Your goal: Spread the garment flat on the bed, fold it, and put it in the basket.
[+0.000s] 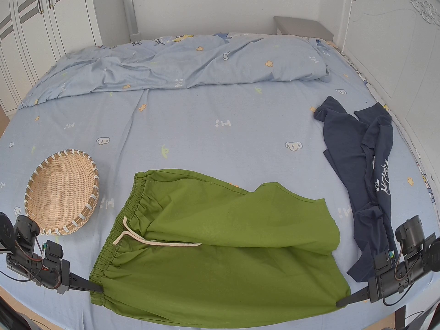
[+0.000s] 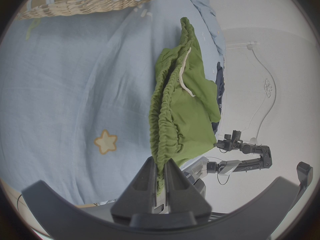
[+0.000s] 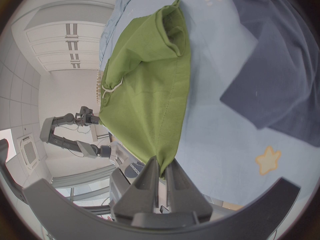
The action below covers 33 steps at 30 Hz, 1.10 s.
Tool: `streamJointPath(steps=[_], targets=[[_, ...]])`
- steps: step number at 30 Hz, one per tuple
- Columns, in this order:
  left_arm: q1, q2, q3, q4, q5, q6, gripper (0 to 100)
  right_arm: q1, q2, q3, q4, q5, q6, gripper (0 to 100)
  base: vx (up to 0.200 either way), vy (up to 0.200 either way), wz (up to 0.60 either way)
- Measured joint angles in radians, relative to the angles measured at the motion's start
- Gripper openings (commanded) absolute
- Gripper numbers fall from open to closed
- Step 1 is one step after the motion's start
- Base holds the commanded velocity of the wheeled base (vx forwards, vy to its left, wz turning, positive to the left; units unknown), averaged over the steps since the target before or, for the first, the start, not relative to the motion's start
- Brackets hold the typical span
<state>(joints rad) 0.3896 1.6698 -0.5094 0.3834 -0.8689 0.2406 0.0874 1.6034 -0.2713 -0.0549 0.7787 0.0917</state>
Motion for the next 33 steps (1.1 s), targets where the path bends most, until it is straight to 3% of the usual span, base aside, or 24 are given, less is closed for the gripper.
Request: streamJointPath(steps=[9, 28, 29, 31, 32, 33], targets=[[0.013, 0.004, 0.051, -0.02, 0.052, 0.038, 0, 0.069, -0.025, 0.119, -0.092, -0.016, 0.003, 0, 0.0, 0.0, 0.0], [0.012, 0.006, 0.106, -0.028, 0.148, 0.078, 0, 0.066, 0.114, 0.142, -0.28, -0.014, 0.005, 0, 0.0, 0.0, 0.0], [0.011, 0.006, 0.108, -0.028, 0.154, 0.083, 100, 0.065, 0.122, 0.147, -0.287, -0.013, 0.005, 0, 0.0, 0.0, 0.0], [0.01, 0.006, 0.114, -0.028, 0.16, 0.087, 100, 0.066, 0.133, 0.151, -0.291, -0.013, 0.004, 0, 0.0, 0.0, 0.0], [0.008, 0.007, 0.116, -0.028, 0.163, 0.089, 100, 0.066, 0.137, 0.153, -0.291, -0.014, 0.004, 100, 0.0, 0.0, 0.0], [0.007, 0.007, 0.118, -0.028, 0.165, 0.089, 100, 0.066, 0.14, 0.154, -0.291, -0.014, 0.004, 100, 0.0, 0.0, 0.0]])
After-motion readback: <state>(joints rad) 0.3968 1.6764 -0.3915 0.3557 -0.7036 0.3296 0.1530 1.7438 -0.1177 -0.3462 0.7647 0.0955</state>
